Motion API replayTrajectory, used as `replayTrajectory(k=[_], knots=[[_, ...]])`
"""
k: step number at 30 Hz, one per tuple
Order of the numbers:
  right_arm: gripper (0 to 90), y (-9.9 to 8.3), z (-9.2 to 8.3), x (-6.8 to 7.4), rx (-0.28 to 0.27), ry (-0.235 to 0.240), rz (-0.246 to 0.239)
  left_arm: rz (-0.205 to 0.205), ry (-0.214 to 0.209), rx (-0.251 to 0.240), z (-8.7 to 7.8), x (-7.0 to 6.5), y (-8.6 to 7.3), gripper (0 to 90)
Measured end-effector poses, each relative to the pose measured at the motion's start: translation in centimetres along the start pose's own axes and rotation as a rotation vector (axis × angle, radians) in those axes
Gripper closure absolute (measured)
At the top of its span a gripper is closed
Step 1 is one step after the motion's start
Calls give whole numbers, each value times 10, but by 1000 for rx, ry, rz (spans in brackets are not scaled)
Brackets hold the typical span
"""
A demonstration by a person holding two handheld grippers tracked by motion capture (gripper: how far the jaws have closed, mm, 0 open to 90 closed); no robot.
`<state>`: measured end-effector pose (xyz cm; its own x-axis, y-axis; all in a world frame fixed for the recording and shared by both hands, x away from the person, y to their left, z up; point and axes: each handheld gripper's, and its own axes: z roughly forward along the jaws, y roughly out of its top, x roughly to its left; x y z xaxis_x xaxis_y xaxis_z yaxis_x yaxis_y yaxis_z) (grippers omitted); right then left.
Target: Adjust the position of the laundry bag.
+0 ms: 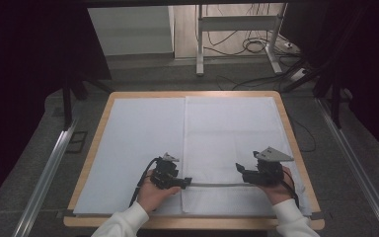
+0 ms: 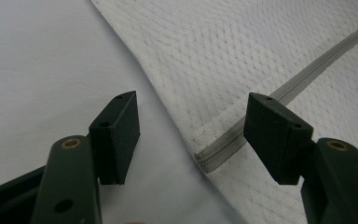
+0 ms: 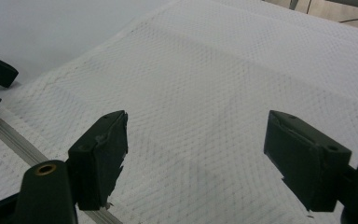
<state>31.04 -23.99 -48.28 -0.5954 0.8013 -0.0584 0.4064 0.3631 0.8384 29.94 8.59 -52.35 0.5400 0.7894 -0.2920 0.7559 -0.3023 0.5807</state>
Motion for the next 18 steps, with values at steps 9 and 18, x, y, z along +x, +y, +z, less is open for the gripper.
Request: replayTrajectory(k=[9, 18], knots=[[209, 1, -2, -2, -8, -9, 4, 4, -4, -10, 3, -4, -2, 453], [209, 2, -3, -3, -11, -11, 3, 68, 20, -7, 6, -10, -2, 574]])
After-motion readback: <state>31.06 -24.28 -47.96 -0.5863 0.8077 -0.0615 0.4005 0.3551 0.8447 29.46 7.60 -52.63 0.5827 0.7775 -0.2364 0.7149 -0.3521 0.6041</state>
